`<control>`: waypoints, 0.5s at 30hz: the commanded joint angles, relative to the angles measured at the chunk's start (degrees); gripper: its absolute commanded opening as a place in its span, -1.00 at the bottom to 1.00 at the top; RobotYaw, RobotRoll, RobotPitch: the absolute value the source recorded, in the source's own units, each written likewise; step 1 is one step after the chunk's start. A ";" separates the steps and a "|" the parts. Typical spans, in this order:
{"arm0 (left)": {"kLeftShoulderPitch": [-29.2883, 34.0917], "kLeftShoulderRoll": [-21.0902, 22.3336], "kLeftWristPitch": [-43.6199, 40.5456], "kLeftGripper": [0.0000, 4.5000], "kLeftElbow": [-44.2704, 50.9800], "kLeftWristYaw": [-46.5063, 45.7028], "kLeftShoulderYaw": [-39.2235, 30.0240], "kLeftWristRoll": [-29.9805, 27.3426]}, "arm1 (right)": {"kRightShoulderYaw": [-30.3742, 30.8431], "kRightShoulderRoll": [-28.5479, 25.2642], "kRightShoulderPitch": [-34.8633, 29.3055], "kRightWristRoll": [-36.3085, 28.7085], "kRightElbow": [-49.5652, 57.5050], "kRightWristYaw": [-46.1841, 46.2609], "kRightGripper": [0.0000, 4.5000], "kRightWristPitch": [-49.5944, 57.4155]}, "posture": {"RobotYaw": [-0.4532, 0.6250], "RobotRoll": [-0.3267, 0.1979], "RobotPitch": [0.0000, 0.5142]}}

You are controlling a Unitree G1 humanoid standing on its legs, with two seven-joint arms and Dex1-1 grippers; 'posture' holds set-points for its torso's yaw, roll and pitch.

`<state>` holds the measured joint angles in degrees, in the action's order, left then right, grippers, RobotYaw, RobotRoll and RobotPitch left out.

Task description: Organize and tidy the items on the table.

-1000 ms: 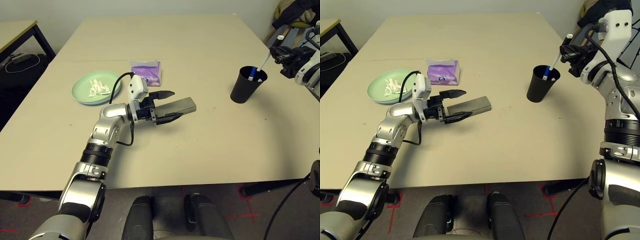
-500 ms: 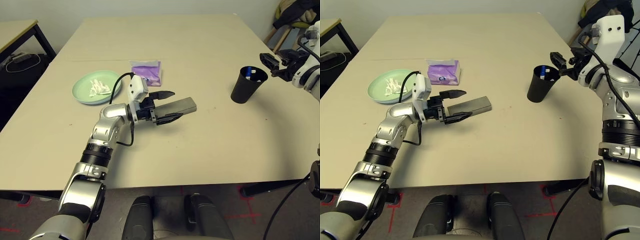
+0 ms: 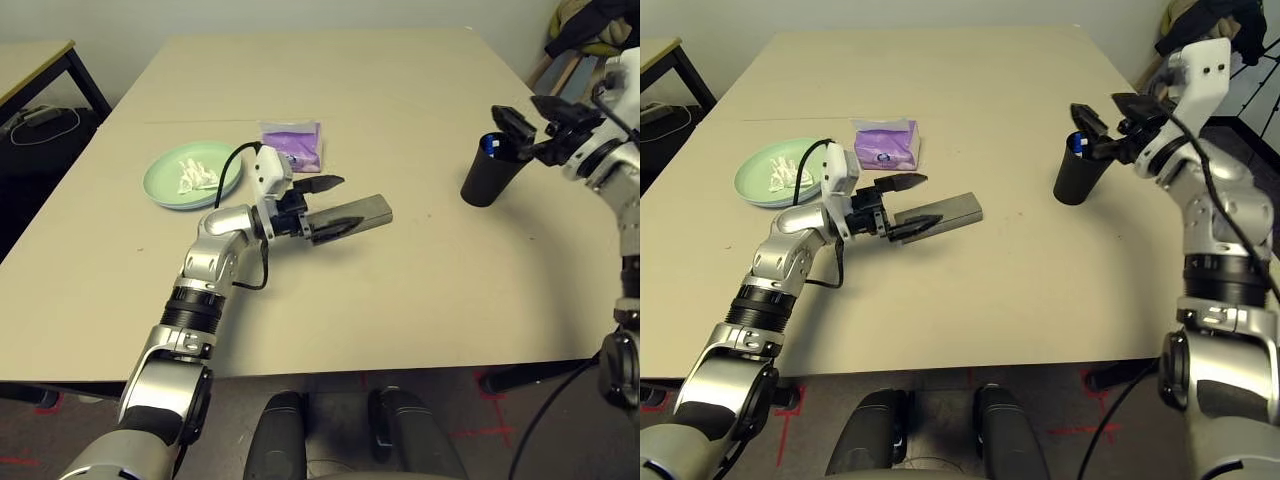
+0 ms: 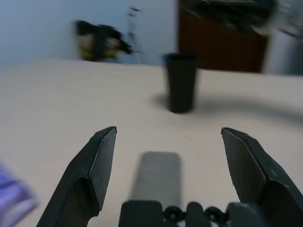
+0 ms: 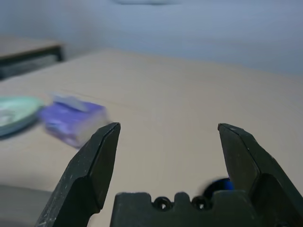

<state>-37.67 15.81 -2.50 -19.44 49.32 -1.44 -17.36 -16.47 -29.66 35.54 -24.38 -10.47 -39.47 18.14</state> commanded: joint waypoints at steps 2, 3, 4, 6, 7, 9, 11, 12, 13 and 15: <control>1.29 -2.05 2.44 1.00 0.54 -13.20 -4.57 2.10 | 0.13 4.40 -4.46 -1.16 4.34 2.13 0.98 -2.88 | 0.06 0.25 -0.71; 1.71 -2.43 2.66 1.00 0.99 -15.49 -5.43 2.17 | 0.28 5.62 -5.65 -1.07 5.50 2.97 0.98 -3.30 | 0.07 0.25 -0.71; 2.58 -2.71 2.62 1.00 1.58 -19.57 -6.66 3.12 | 0.43 7.57 -7.64 -0.65 6.94 4.87 0.98 -3.99 | 0.07 0.25 -0.71; 4.64 -2.89 2.77 1.00 3.10 -25.05 -8.55 4.18 | 1.04 10.63 -11.38 0.11 9.70 7.83 0.98 -4.70 | 0.08 0.25 -0.71; 5.88 -2.93 2.64 1.00 4.03 -27.82 -9.52 4.72 | 1.08 11.97 -13.08 0.72 10.80 9.72 0.98 -4.95 | 0.08 0.25 -0.71; 8.40 -2.84 1.77 1.00 6.14 -31.46 -10.98 4.91 | 1.21 13.76 -15.82 2.10 12.51 12.61 0.98 -5.90 | 0.08 0.25 -0.71; 10.71 -2.54 1.19 1.00 7.96 -33.52 -11.61 5.15 | 1.05 14.79 -17.62 3.43 13.24 15.21 0.98 -7.17 | 0.08 0.25 -0.71; 11.64 -2.33 0.99 1.00 8.65 -34.37 -11.79 5.41 | 0.84 15.19 -18.15 3.98 13.22 16.39 0.98 -7.95 | 0.07 0.25 -0.70; 12.62 -2.18 0.66 1.00 9.17 -35.65 -12.28 5.60 | 0.26 15.24 -18.74 4.61 12.69 17.45 0.98 -9.16 | 0.07 0.25 -0.70; 14.18 -1.46 0.48 1.00 9.82 -37.17 -13.05 5.68 | -0.66 15.22 -19.77 5.23 11.91 19.27 0.98 -10.82 | 0.07 0.25 -0.69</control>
<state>-24.46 13.91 -1.29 -11.17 13.44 -13.63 -12.61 -15.65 -14.53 16.80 -19.99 1.24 -21.72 8.99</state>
